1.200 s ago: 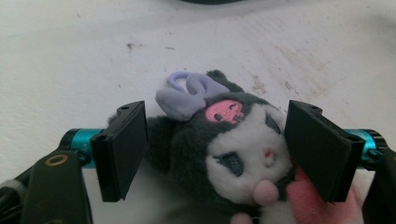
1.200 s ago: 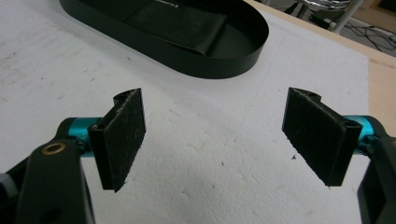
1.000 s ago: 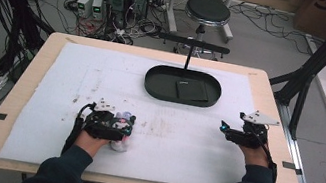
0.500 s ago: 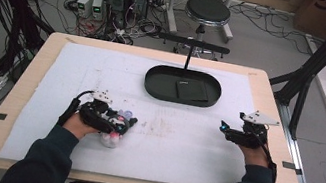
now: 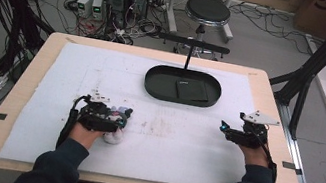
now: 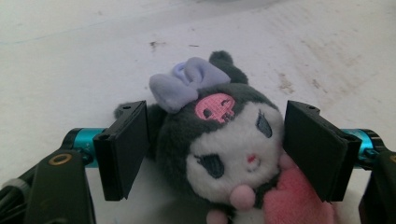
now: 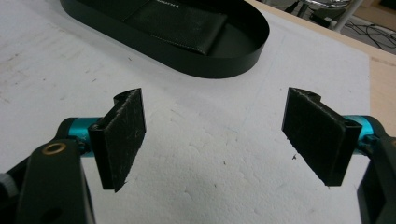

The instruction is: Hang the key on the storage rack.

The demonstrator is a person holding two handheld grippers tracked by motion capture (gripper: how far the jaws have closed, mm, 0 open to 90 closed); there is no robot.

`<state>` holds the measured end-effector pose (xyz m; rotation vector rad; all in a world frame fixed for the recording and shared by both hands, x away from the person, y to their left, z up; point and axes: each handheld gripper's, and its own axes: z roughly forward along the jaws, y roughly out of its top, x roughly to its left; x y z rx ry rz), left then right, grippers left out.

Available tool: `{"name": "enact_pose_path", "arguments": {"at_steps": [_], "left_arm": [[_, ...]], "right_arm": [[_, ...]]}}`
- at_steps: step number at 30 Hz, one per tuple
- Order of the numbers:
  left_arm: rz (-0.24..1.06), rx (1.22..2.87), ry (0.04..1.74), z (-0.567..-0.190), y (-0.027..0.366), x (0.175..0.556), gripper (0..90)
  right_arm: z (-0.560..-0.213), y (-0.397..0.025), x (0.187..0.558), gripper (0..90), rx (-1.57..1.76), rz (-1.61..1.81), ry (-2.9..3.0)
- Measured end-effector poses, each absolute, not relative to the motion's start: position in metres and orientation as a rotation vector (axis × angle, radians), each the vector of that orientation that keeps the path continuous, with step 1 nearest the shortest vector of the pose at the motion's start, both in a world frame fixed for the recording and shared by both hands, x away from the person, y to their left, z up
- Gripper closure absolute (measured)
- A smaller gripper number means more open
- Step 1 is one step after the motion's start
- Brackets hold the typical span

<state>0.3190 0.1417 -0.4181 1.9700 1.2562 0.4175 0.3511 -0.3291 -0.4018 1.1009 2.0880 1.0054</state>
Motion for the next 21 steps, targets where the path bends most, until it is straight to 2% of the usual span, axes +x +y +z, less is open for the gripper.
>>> {"name": "enact_pose_path", "arguments": {"at_steps": [4,7,10,14,16,21], "left_arm": [[0.369,1.987,1.273,-0.423,0.14,0.321,24.3],[0.31,2.043,1.213,-0.421,0.143,0.327,28.9],[0.251,2.144,1.013,-0.419,0.149,0.337,33.9],[0.176,2.14,0.811,-0.423,0.164,0.348,36.7],[0.162,2.111,0.85,-0.423,0.167,0.348,35.3],[0.268,2.017,0.992,-0.411,0.163,0.336,30.0]], "right_arm": [[-0.402,-0.329,0.351,23.1,1.092,1.006,2.087],[-0.402,-0.329,0.351,23.1,1.097,1.005,2.085],[-0.402,-0.329,0.351,23.1,1.097,1.006,2.087],[-0.402,-0.328,0.351,23.1,1.097,1.009,2.087],[-0.402,-0.329,0.351,23.1,1.096,1.007,2.088],[-0.402,-0.329,0.352,23.2,1.091,1.004,2.092]]}}
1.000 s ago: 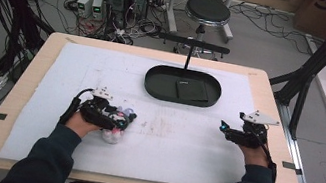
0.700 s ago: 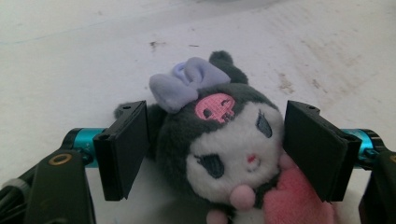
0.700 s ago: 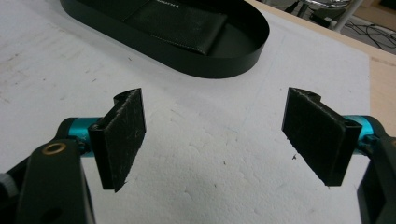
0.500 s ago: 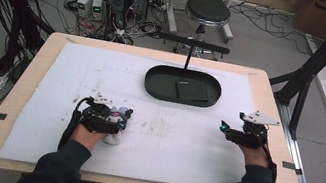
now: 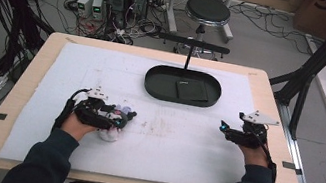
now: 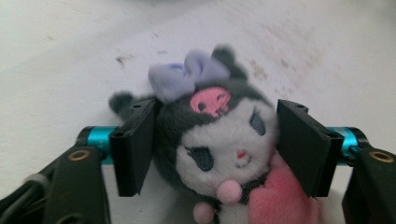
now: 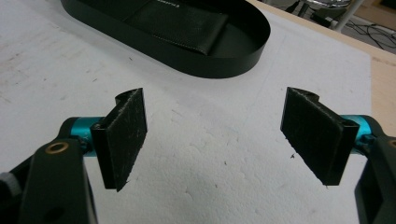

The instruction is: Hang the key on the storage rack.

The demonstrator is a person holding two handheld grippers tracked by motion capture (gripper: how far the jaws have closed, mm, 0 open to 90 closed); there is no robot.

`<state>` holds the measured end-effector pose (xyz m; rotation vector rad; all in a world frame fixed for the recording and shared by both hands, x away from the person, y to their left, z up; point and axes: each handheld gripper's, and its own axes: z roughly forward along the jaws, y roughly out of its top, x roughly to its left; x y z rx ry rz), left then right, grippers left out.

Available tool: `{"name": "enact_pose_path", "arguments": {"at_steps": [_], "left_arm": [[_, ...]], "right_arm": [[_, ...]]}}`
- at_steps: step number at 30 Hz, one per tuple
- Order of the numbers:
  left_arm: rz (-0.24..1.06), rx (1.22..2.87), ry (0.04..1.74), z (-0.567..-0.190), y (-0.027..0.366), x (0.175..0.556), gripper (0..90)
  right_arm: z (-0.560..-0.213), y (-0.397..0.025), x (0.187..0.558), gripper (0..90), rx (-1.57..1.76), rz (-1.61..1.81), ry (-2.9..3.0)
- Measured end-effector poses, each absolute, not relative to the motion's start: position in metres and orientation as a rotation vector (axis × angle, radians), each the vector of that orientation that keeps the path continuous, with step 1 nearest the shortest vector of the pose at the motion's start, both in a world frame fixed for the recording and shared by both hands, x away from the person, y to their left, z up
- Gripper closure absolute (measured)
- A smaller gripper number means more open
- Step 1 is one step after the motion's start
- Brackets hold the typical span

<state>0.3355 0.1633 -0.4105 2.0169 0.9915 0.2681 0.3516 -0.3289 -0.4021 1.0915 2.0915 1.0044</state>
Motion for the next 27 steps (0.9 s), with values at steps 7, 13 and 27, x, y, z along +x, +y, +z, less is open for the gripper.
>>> {"name": "enact_pose_path", "arguments": {"at_steps": [7,13,27], "left_arm": [[0.377,1.891,1.203,-0.406,0.16,0.317,27.8],[0.421,1.932,1.252,-0.421,0.141,0.317,23.8],[0.372,2.064,1.256,-0.437,0.145,0.322,29.1]], "right_arm": [[-0.402,-0.329,0.352,23.4,1.091,1.005,2.092],[-0.402,-0.328,0.351,23.7,1.085,1.003,2.089],[-0.402,-0.329,0.352,23.8,1.09,1.002,2.094]]}}
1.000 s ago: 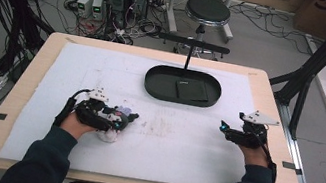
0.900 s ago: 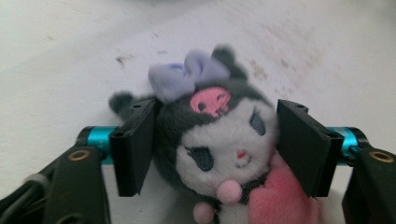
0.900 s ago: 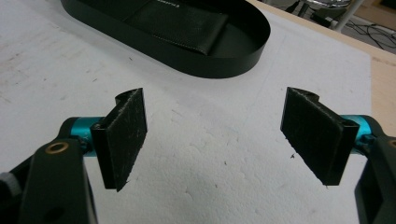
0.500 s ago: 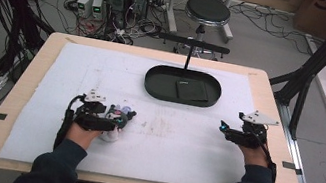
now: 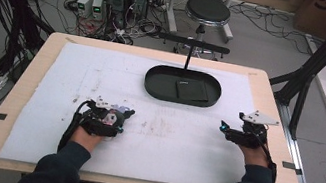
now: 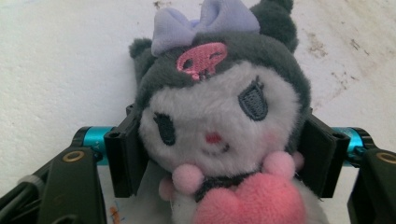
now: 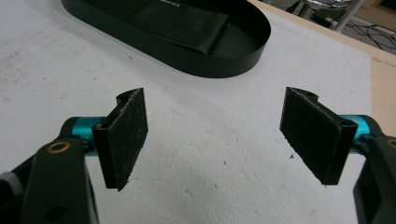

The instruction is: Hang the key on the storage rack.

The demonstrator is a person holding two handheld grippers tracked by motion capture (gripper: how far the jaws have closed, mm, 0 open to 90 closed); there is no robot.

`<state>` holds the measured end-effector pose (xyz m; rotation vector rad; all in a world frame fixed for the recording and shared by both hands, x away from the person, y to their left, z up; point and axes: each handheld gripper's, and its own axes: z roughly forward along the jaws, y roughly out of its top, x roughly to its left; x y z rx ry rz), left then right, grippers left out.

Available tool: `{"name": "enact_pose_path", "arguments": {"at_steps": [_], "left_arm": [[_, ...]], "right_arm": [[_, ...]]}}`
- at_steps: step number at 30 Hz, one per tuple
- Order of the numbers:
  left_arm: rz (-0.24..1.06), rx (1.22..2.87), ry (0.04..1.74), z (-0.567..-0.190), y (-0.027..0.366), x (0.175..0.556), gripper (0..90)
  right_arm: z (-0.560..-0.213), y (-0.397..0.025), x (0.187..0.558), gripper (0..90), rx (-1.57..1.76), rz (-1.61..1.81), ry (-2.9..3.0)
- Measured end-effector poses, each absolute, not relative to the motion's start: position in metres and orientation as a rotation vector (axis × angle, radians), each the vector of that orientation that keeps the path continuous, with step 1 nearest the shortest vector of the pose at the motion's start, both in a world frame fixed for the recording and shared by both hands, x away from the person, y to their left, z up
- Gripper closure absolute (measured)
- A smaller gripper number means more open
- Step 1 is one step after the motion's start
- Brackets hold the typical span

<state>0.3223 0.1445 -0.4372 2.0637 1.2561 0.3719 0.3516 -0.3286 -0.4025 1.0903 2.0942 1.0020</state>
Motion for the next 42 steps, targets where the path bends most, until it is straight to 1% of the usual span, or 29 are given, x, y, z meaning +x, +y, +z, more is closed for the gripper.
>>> {"name": "enact_pose_path", "arguments": {"at_steps": [4,6,9,15,22,25,30,35,42], "left_arm": [[0.351,2.08,1.249,-0.436,0.15,0.32,29.4],[0.324,2.102,1.237,-0.433,0.152,0.322,32.4],[0.346,2.095,1.182,-0.422,0.155,0.326,35.1],[0.319,2.106,1.103,-0.39,0.16,0.338,35.7],[0.233,2.113,1.031,-0.339,0.16,0.369,35.8],[0.248,2.129,0.982,-0.316,0.155,0.384,35.8],[0.284,2.09,0.925,-0.284,0.147,0.407,35.8],[0.31,2.077,0.904,-0.268,0.136,0.427,35.8],[0.333,2.068,0.881,-0.259,0.12,0.451,35.9]], "right_arm": [[-0.402,-0.329,0.351,23.8,1.09,1.005,2.09],[-0.402,-0.33,0.351,23.8,1.092,1.005,2.088],[-0.402,-0.33,0.351,23.8,1.089,1.007,2.089],[-0.401,-0.331,0.351,23.8,1.096,1.021,2.078],[-0.399,-0.33,0.35,23.8,1.091,1.039,2.073],[-0.398,-0.331,0.35,23.8,1.086,1.049,2.069],[-0.398,-0.332,0.352,23.8,1.084,1.063,2.067],[-0.398,-0.334,0.353,23.9,1.091,1.077,2.059],[-0.396,-0.334,0.354,23.9,1.084,1.091,2.047]]}}
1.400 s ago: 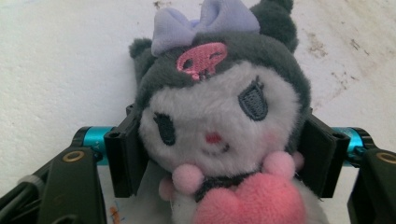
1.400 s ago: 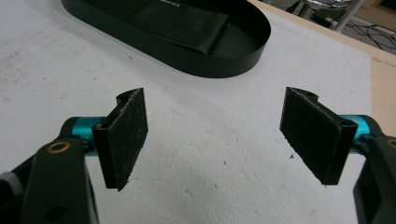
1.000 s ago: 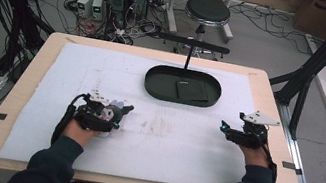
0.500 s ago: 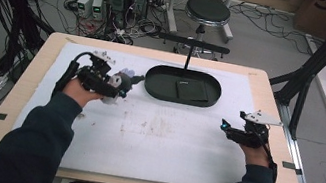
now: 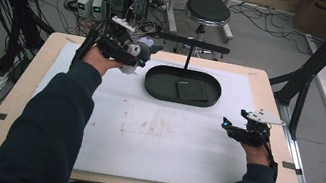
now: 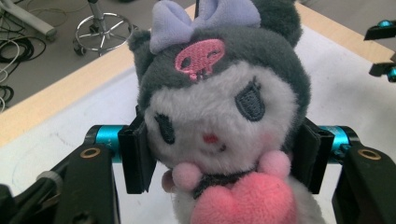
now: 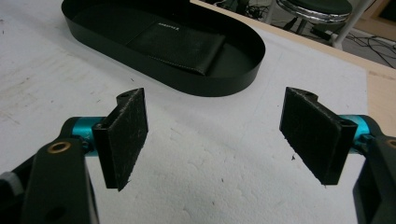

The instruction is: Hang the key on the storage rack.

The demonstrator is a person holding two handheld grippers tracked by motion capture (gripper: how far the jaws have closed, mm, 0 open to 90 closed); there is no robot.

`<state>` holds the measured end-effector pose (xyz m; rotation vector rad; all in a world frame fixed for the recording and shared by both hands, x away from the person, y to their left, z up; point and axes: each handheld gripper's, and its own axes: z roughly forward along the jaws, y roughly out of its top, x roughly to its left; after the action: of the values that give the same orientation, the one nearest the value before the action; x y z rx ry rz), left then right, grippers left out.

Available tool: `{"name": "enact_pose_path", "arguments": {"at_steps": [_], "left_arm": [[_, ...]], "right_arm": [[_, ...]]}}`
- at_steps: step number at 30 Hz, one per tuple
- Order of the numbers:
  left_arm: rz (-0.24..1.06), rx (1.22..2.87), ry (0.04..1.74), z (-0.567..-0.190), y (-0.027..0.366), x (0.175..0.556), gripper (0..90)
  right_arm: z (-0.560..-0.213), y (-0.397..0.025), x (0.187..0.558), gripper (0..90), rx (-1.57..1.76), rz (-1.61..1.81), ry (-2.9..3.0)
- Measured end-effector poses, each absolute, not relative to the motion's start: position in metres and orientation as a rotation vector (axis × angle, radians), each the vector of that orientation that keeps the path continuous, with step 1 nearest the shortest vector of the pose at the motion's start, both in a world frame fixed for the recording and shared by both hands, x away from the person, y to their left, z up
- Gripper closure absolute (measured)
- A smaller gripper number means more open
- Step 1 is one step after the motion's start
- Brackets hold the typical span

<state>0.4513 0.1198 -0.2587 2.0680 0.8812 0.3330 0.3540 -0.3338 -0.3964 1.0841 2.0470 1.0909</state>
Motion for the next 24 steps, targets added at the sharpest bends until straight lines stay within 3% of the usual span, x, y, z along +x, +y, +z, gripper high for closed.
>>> {"name": "enact_pose_path", "arguments": {"at_steps": [24], "left_arm": [[0.358,1.996,0.943,-0.267,0.092,0.502,35.9]], "right_arm": [[-0.394,-0.336,0.353,24.0,1.082,1.122,2.029]]}}
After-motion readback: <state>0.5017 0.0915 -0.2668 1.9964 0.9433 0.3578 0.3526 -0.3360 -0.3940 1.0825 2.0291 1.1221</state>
